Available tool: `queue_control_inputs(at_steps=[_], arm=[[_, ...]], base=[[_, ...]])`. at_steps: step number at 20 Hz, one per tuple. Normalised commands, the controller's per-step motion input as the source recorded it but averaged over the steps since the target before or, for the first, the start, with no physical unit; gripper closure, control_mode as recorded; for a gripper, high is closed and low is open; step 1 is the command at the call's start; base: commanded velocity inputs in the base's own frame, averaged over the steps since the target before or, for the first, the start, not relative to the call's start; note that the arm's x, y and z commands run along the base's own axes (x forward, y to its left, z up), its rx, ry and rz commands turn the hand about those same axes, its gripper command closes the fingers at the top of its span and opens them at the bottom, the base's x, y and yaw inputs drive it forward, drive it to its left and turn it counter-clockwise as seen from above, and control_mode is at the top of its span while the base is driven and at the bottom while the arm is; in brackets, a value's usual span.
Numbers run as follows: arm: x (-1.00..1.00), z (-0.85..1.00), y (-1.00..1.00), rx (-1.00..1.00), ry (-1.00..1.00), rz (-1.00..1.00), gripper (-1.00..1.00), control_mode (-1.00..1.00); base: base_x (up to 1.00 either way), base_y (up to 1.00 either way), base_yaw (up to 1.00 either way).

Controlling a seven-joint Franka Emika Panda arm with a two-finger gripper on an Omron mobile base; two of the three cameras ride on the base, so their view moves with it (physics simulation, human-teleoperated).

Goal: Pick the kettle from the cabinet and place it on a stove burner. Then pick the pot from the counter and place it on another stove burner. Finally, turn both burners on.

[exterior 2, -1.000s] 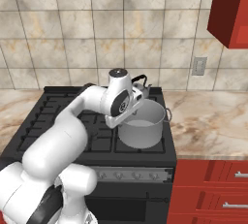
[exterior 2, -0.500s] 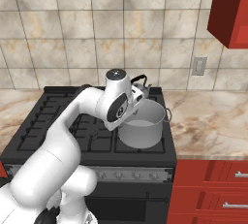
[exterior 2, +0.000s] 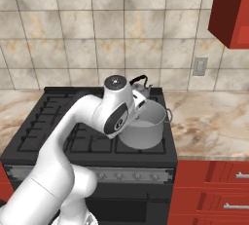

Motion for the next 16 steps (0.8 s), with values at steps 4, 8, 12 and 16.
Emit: queue_control_inputs(at_steps=[4, 8, 12, 16], arm=[[-0.40, 0.01, -0.13, 0.00, -0.05, 0.00, -1.00, -1.00], [-0.38, 0.00, -0.10, 0.00, -0.01, 0.00, -1.00, -1.00], [-0.24, 0.00, -0.05, 0.00, 0.01, 0.00, -1.00, -1.00], [-0.08, -0.16, -0.16, 0.04, 0.07, 0.00, -1.00, -1.00]], base=[[0.00, 0.00, 0.00], [0.00, 0.00, 0.00], [0.00, 0.00, 0.00], [0.00, 0.00, 0.00]])
